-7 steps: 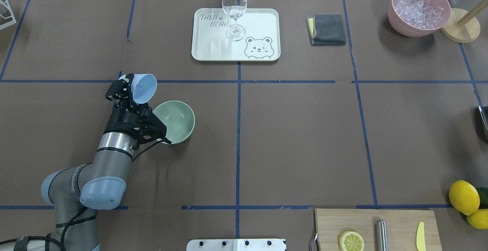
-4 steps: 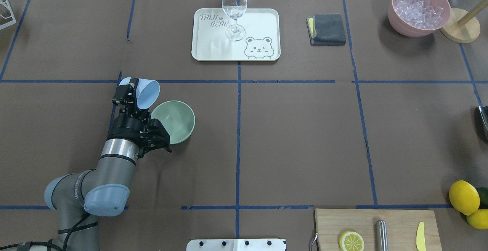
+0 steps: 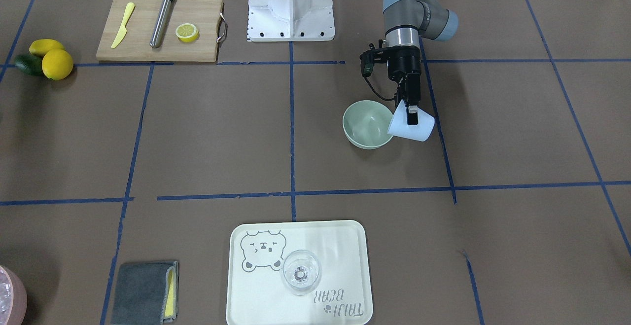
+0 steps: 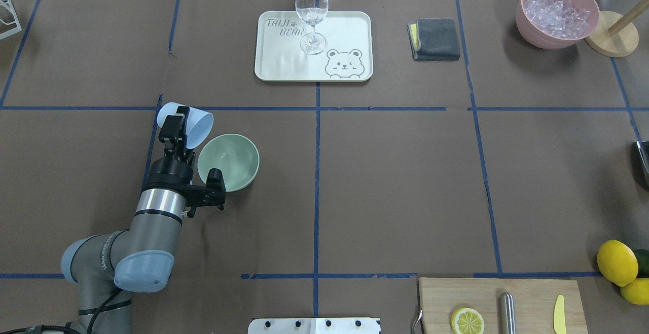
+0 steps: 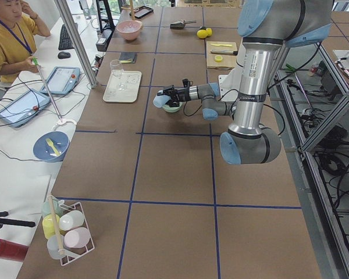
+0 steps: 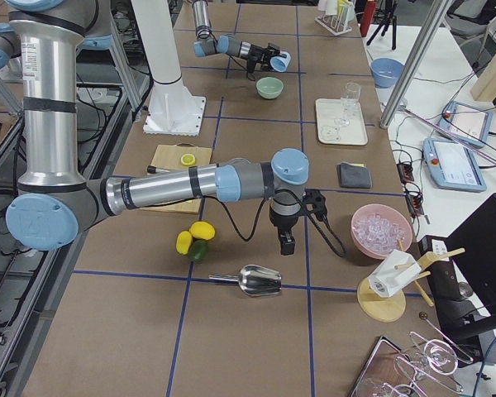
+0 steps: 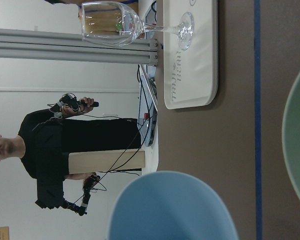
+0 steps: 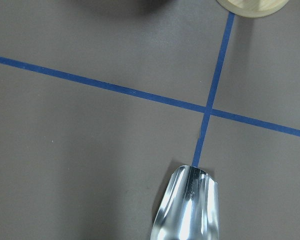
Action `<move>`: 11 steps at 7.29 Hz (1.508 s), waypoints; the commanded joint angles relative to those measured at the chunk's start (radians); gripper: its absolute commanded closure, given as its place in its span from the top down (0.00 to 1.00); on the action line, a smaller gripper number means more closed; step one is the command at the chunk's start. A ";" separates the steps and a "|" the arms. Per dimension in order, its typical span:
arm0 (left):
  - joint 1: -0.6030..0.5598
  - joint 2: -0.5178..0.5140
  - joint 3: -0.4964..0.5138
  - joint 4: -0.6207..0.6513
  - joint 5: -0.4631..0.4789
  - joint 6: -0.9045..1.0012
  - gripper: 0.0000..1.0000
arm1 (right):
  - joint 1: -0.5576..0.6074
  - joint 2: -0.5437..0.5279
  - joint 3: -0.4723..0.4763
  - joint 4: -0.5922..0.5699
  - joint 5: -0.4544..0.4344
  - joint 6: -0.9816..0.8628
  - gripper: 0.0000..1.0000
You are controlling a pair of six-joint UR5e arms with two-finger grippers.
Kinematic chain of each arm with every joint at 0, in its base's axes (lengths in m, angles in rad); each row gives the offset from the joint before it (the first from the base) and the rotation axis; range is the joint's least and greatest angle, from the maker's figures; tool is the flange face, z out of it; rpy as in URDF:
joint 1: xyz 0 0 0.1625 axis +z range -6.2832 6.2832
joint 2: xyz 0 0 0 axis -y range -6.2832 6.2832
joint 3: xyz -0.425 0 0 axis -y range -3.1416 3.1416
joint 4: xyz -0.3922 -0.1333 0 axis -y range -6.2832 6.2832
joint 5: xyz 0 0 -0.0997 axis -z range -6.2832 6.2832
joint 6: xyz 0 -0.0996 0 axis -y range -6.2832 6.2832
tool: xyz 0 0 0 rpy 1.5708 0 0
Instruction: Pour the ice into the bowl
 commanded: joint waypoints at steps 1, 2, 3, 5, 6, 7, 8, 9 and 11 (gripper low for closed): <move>0.019 -0.009 0.002 0.001 0.009 0.084 0.00 | 0.000 -0.008 -0.001 0.010 0.000 0.001 1.00; 0.026 -0.011 0.004 0.001 0.027 0.139 0.00 | 0.000 -0.008 -0.001 0.010 0.000 0.001 1.00; 0.031 -0.011 0.004 0.001 0.030 0.154 0.00 | 0.000 -0.009 -0.001 0.010 0.000 0.001 1.00; 0.037 -0.011 0.010 0.001 0.039 0.156 0.00 | 0.000 -0.013 0.000 0.010 0.000 -0.001 1.00; 0.037 -0.009 0.011 0.001 0.044 0.156 0.00 | 0.000 -0.013 0.000 0.010 0.000 -0.001 1.00; 0.037 -0.008 0.010 0.001 0.044 0.173 0.00 | 0.000 -0.014 0.000 0.016 0.000 -0.001 1.00; 0.037 -0.009 0.007 0.001 0.044 0.228 0.00 | 0.000 -0.014 0.000 0.018 0.000 -0.001 1.00; 0.037 -0.009 0.005 0.001 0.044 0.243 0.00 | 0.000 -0.016 0.000 0.018 0.000 -0.001 1.00; 0.037 -0.003 -0.001 0.000 0.059 0.320 0.00 | 0.002 -0.016 -0.001 0.016 0.000 -0.001 1.00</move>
